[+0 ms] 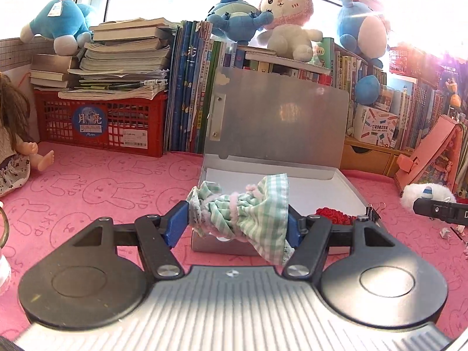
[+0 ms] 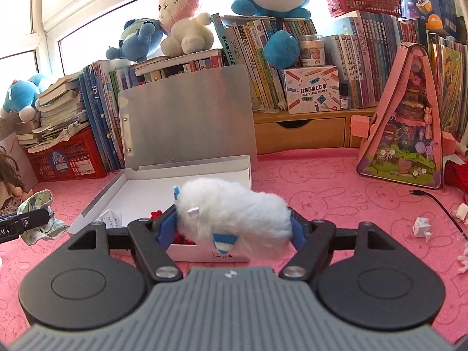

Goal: Organize objects
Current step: 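Carry the dress and white plush into the box and release both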

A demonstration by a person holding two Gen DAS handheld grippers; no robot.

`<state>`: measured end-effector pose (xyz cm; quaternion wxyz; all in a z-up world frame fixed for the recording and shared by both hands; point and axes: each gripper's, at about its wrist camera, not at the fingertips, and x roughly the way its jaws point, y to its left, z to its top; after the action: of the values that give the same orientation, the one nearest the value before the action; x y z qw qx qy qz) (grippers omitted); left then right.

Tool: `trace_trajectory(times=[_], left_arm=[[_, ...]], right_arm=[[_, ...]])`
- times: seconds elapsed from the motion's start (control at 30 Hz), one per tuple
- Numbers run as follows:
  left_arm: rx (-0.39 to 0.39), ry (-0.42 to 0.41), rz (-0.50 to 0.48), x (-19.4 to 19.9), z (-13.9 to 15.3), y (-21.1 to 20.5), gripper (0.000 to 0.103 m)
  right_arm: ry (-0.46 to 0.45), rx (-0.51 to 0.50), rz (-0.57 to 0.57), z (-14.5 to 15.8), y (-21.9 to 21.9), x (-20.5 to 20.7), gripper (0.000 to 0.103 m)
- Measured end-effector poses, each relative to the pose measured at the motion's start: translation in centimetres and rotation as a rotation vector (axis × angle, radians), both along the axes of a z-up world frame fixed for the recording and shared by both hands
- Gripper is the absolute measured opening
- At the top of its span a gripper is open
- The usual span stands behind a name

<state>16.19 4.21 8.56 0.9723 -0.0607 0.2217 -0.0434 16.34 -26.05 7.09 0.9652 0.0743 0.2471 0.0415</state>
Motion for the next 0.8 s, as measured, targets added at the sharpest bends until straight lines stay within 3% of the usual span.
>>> trace_trajectory(times=[0.4, 0.8], left_arm=[[0.051, 0.054, 0.006, 12.4, -0.8, -1.3, 0.071], [0.160, 0.143, -0.018, 21.6, -4.1, -2.7, 0.071]], right_arm=[[0.044, -0.030, -0.008, 0.3, 0.8, 9.3, 0.075], [0.149, -0.038, 0.032, -3.9, 2.8, 18.7, 0.075]])
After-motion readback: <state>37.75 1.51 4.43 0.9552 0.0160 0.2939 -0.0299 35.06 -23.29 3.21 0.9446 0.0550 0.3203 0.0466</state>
